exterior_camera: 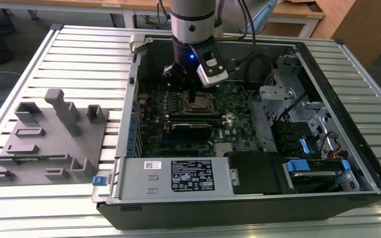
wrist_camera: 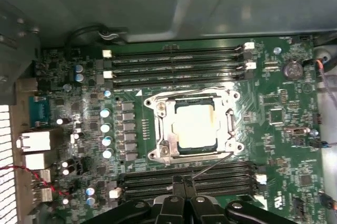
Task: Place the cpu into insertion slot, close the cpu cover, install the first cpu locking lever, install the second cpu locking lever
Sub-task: 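Install the second cpu locking lever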
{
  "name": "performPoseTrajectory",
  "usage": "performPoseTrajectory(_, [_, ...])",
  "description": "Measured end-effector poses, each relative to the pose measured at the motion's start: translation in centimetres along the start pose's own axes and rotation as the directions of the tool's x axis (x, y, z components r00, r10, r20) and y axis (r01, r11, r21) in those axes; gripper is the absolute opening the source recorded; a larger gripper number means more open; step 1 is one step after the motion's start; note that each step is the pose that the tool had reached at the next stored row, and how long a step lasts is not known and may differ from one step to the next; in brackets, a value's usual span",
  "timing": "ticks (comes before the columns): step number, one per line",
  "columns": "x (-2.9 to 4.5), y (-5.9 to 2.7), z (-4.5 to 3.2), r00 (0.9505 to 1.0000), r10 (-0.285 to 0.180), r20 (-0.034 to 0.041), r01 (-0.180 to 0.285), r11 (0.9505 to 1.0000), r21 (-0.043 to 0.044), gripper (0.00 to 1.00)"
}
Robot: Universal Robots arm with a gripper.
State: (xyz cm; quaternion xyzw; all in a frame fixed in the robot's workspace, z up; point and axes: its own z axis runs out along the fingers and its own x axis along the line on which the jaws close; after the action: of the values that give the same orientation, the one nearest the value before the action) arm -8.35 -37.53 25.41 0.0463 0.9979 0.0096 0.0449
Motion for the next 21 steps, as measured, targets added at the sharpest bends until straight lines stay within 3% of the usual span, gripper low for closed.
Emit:
performPoseTrajectory(4, [-0.04, -0.01, 0.02, 1.0000, 0.000, -0.0009, 0.000, 1.0000, -0.0025, 0.11])
performPoseTrajectory(8, [-0.61, -0.07, 0.14, 0.9999, 0.001, -0.0111, -0.001, 1.0000, -0.0075, 0.11])
performPoseTrajectory(15, [-0.72, -0.28, 1.01, 0.9998, 0.001, -0.0186, -0.001, 1.0000, -0.0071, 0.11])
performPoseTrajectory(21, [-0.70, -0.29, 1.28, 0.9998, 0.001, -0.0188, -0.001, 1.0000, -0.0071, 0.11])
